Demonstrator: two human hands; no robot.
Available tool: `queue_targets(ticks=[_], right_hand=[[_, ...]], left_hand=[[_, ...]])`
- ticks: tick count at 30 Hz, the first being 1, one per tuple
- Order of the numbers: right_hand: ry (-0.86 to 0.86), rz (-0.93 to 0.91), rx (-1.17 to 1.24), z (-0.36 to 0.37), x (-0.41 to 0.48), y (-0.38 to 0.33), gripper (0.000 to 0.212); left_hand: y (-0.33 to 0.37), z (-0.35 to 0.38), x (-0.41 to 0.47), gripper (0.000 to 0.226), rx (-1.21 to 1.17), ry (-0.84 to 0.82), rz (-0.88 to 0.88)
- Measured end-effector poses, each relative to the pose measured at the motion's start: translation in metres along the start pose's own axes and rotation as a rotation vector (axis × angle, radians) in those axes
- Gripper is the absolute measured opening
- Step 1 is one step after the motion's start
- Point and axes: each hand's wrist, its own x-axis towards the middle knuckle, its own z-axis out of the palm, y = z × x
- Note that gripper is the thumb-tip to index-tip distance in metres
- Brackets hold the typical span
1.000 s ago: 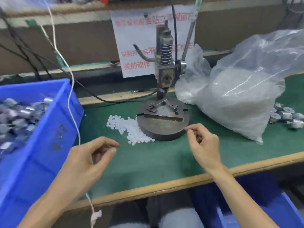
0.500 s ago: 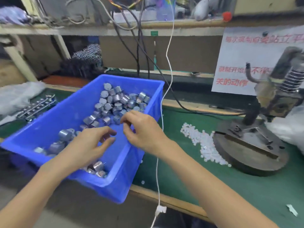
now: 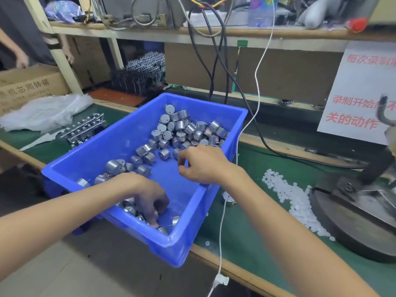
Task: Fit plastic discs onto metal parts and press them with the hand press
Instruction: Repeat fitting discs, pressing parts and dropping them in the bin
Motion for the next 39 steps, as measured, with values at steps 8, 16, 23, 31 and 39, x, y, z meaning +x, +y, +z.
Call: queue_targets(ticks=[8,16,23,31,39], right_hand=[[0.030,0.020,0.087,0.000,-0.006,0.002,0.019],[0.530,-0.100,0.540,0.007,-0.047,0.003,0.044],[0.878,0.060,0.904,0.004,-0.122,0.053,0.029],[0.643,0.629,0.831,0.077,-0.196,0.127,0.029],[0.622,0.547,0.865,0.087,-0.205,0.132,0.033]], left_hand=[[-0.003,-0.001,-0.018,0.014,-0.281,0.374,0.093],[0.059,-0.032,-0.050,0.010,-1.273,1.200,0.226],[0.163,-0.043,-0.034,0.016,-1.154,1.271,0.432],[0.203,-0.012,0.091,0.019,-0.691,0.860,0.212],[0.205,-0.006,0.102,0.008,-0.733,0.977,0.287]])
